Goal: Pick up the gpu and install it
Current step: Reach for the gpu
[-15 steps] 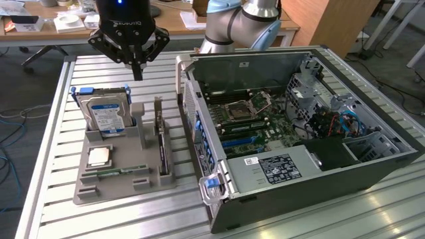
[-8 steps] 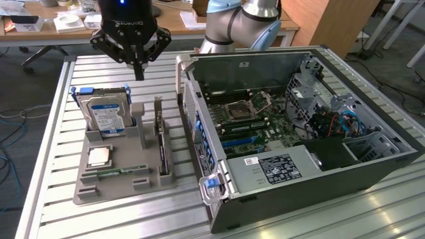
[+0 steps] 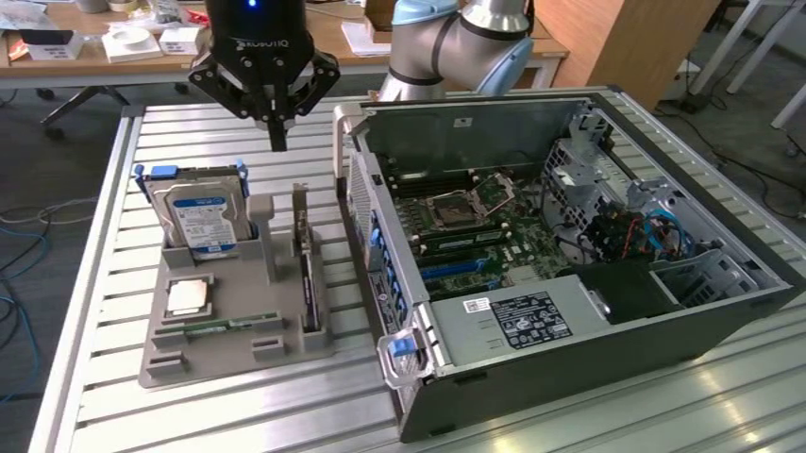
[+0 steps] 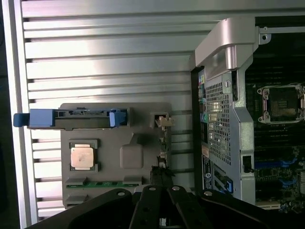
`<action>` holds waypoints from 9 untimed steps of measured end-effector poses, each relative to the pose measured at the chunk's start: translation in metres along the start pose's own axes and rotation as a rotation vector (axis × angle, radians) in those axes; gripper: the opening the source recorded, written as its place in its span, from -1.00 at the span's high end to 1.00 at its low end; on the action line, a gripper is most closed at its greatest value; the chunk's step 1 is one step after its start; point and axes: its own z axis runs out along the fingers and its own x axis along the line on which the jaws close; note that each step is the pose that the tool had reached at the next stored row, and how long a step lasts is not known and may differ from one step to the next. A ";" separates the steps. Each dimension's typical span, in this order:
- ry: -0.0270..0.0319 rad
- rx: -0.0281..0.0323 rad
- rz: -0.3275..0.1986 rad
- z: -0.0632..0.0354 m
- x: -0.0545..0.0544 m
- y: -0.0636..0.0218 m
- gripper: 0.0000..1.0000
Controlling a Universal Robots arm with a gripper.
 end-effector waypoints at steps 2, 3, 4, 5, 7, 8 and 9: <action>0.0000 0.0000 0.000 0.0000 0.000 0.0000 0.80; 0.0000 0.0000 0.000 0.0000 0.000 0.0000 0.80; 0.0000 0.0001 0.000 0.0000 0.000 0.0000 0.80; 0.0000 0.0000 0.000 0.0000 0.000 0.0000 0.80; 0.0000 0.0000 0.000 0.0000 0.000 -0.0008 0.80; 0.0000 0.0001 0.000 -0.0001 0.000 -0.0016 0.80; 0.0000 0.0000 0.000 -0.0001 0.000 -0.0025 0.80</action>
